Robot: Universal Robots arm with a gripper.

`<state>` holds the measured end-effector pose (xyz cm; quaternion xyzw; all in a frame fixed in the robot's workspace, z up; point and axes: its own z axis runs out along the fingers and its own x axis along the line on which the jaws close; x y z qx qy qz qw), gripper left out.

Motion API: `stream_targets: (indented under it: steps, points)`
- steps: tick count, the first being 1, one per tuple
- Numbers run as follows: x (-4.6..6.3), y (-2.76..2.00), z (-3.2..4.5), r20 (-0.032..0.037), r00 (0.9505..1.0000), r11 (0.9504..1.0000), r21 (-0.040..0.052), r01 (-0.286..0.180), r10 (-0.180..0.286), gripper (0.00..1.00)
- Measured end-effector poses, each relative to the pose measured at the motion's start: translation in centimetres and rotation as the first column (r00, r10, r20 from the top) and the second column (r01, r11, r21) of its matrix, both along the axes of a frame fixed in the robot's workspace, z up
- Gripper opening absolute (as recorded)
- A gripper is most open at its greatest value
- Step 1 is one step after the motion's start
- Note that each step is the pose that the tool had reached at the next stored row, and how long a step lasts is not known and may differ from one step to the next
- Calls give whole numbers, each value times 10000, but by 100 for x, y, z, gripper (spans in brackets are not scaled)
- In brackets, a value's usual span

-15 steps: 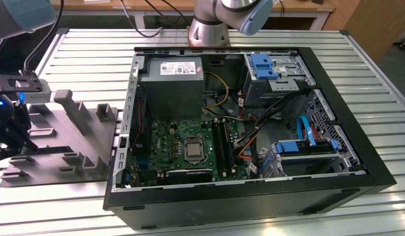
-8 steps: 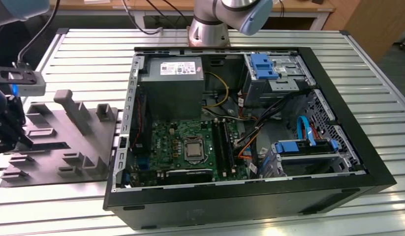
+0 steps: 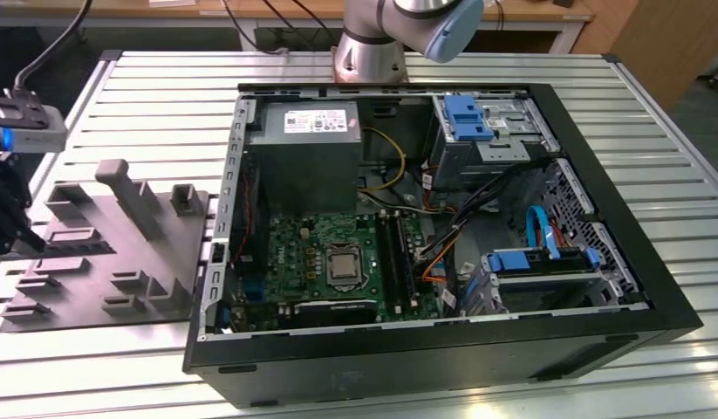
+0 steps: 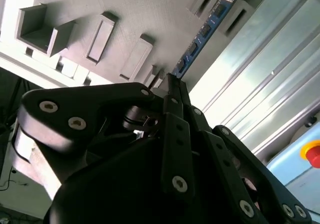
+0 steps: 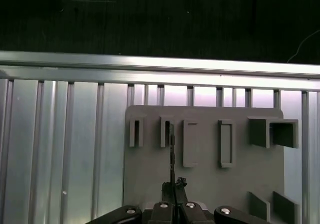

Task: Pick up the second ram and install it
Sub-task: 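Pick up the second ram and move it above second insertion slot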

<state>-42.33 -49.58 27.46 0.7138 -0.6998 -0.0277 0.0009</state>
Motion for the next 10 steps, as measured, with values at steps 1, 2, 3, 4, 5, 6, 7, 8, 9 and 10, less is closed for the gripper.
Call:
stream_targets:
  steps: [1,2,3,4,5,6,7,8,9,10]
  points:
    - [0,0,33,-1,10000,10000,0,0,0,12]
    - [0,0,67,-1,10000,10000,-1,0,0,12]
    - [0,0,103,-1,10000,10000,-1,0,0,12]
    - [0,0,134,-1,10000,10000,-1,0,0,12]
    - [0,0,158,-1,10000,10000,0,0,0,12]
    - [0,0,179,0,10000,10000,1,0,0,12]
    - [0,0,204,0,10000,10000,0,0,0,12]
    - [0,0,229,-1,10000,10000,-1,0,0,12]
    - [0,0,253,-1,10000,10000,-1,0,0,12]
    - [0,0,277,-1,10000,10000,0,0,0,12]
